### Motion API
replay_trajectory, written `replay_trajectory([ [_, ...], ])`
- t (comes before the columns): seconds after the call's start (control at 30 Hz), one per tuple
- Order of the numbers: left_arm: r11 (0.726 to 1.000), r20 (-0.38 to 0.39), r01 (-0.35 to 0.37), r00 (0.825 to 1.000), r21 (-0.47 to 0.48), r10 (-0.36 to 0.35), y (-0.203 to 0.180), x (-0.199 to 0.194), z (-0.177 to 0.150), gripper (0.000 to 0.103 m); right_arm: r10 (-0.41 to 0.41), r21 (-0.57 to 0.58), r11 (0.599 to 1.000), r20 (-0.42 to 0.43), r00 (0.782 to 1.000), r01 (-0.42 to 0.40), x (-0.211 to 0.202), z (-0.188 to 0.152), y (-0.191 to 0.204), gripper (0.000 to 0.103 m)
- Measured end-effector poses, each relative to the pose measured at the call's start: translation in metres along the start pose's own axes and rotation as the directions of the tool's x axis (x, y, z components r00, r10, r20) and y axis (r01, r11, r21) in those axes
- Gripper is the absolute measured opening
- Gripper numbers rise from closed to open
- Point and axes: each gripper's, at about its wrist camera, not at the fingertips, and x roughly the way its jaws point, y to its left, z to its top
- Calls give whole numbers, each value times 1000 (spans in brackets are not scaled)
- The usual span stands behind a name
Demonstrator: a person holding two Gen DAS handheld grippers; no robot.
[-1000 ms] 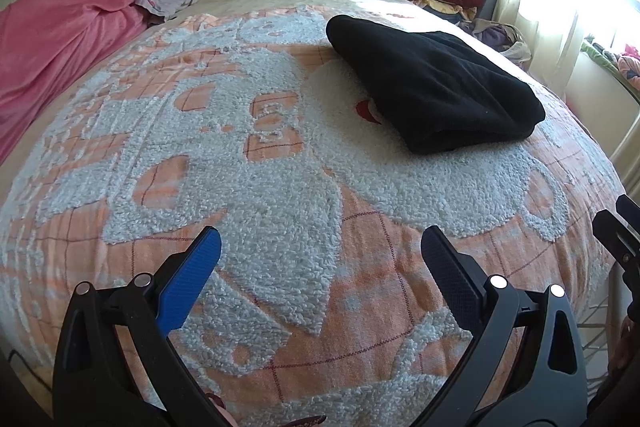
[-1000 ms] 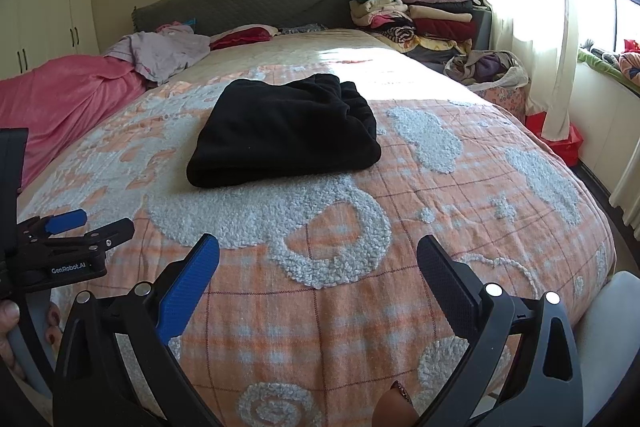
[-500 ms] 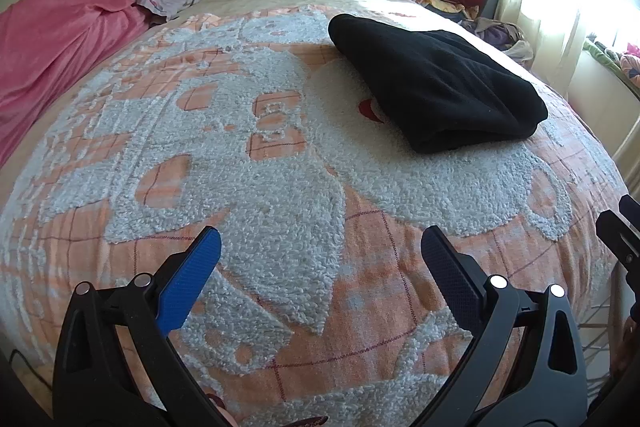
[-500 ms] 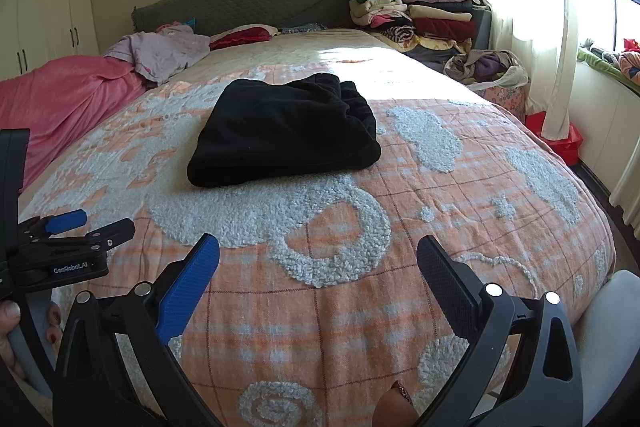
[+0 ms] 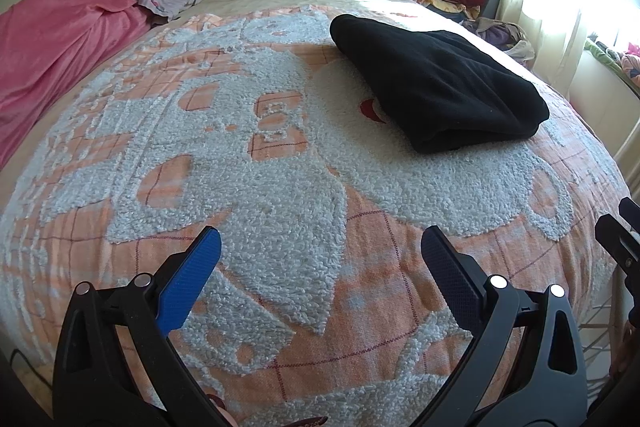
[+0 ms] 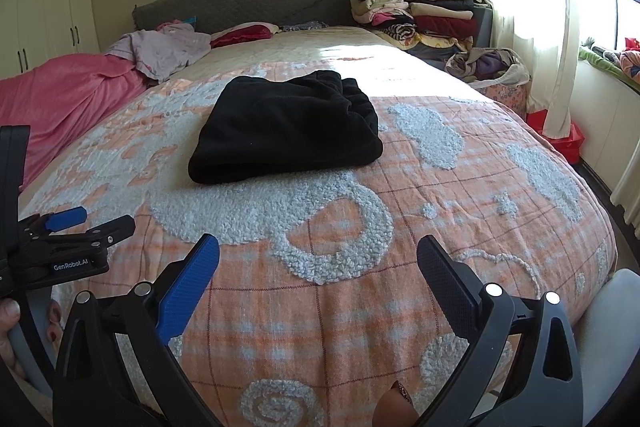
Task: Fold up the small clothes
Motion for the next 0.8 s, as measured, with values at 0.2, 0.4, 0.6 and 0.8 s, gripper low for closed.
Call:
replay_trajectory([
  [0.2,1000,1,-4,1000,1,4,1,-1,0,94,0,0,1000,-3,1000,0,0,0,0,98],
  [0.4,1000,3,-9,1000,0,9,2,-2,0,94,-5,4,1000,0,1000,5,-2,-1,-1,98],
  [0.6,1000,5,-12,1000,2,12,2,-2,0,94,-13,5,1000,1,1000,13,-2,-1,-4,98],
  [0.8,1000,15,-6,1000,5,6,-1,-5,1,94,-26,16,1000,1,1000,26,-2,-1,-8,98],
])
